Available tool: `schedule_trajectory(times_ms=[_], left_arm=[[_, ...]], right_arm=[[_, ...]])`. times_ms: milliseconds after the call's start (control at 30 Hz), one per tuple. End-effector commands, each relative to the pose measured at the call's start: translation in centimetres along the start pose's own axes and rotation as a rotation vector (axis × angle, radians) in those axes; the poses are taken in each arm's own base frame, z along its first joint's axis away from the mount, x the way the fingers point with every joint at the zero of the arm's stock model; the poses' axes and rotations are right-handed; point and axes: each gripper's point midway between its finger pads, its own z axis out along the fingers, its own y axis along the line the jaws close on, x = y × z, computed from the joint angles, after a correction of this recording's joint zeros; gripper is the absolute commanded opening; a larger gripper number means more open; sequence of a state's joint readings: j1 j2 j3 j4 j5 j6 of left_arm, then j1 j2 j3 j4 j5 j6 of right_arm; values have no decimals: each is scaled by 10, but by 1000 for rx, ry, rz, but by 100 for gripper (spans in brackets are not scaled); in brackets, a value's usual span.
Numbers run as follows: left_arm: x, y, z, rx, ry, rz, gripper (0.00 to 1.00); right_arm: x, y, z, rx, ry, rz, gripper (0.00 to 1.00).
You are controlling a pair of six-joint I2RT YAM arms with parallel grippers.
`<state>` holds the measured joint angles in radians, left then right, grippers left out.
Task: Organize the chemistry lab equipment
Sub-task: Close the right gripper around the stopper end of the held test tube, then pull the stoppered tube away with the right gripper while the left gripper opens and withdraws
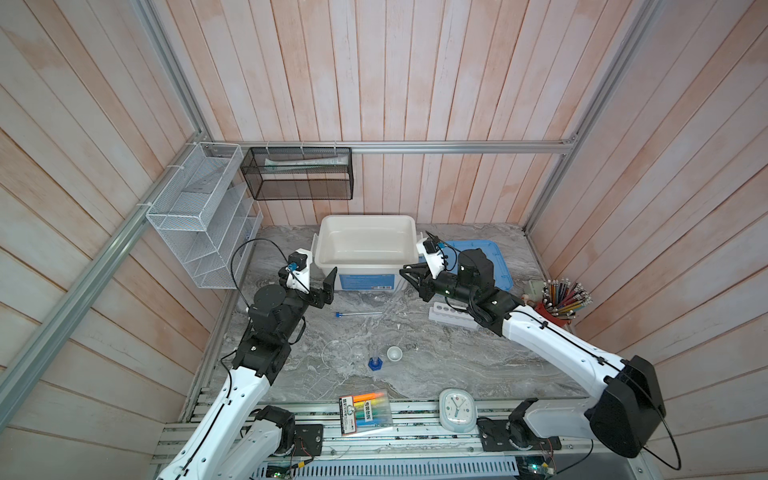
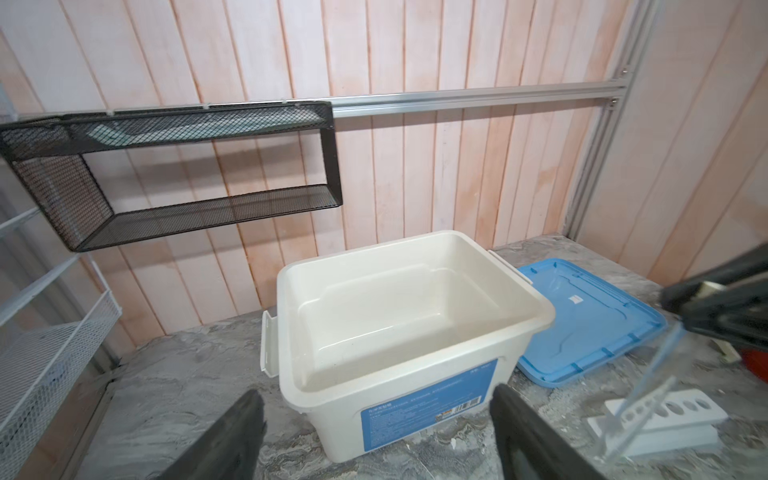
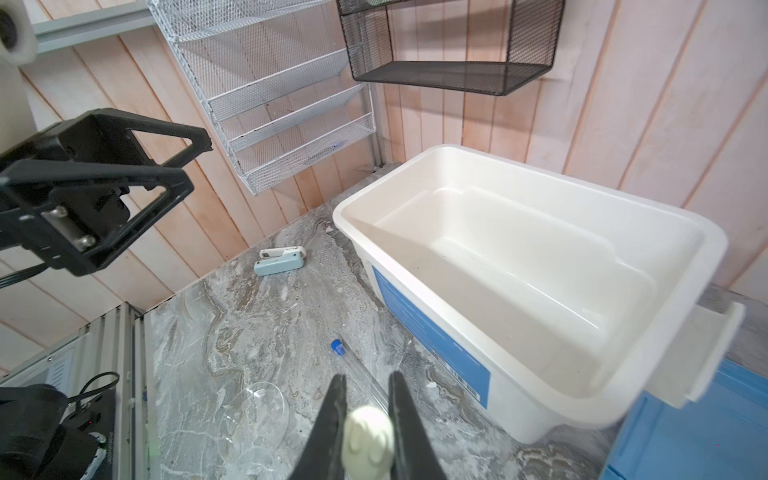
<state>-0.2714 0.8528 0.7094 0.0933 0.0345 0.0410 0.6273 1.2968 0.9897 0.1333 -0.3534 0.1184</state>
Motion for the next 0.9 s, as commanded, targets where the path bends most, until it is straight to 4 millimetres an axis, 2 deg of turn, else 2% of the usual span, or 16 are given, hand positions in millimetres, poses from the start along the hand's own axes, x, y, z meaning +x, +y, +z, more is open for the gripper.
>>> schedule_trajectory(times_ms=[0, 133, 267, 567, 633, 733, 867], left_arm=[[-26, 22, 6, -101, -89, -66, 90], [-22, 23, 22, -87, -95, -77, 92], [-13, 19, 36, -54, -43, -47, 92], [-38, 12, 60, -2, -79, -31, 92], [-36, 9, 65, 17, -81, -45, 92], [-22, 5, 70, 41, -55, -50, 91], [-8, 7, 67, 23, -30, -38, 91]], right_arm=[[22, -25, -14, 129, 57, 23, 2], [28, -42, -33, 222, 54, 44, 2], [26, -57, -54, 318, 26, 58, 2], [24, -95, -93, 538, -49, 93, 2], [25, -101, -97, 569, -54, 99, 2], [30, -104, -95, 580, -31, 101, 2], [44, -114, -91, 620, 16, 104, 2]])
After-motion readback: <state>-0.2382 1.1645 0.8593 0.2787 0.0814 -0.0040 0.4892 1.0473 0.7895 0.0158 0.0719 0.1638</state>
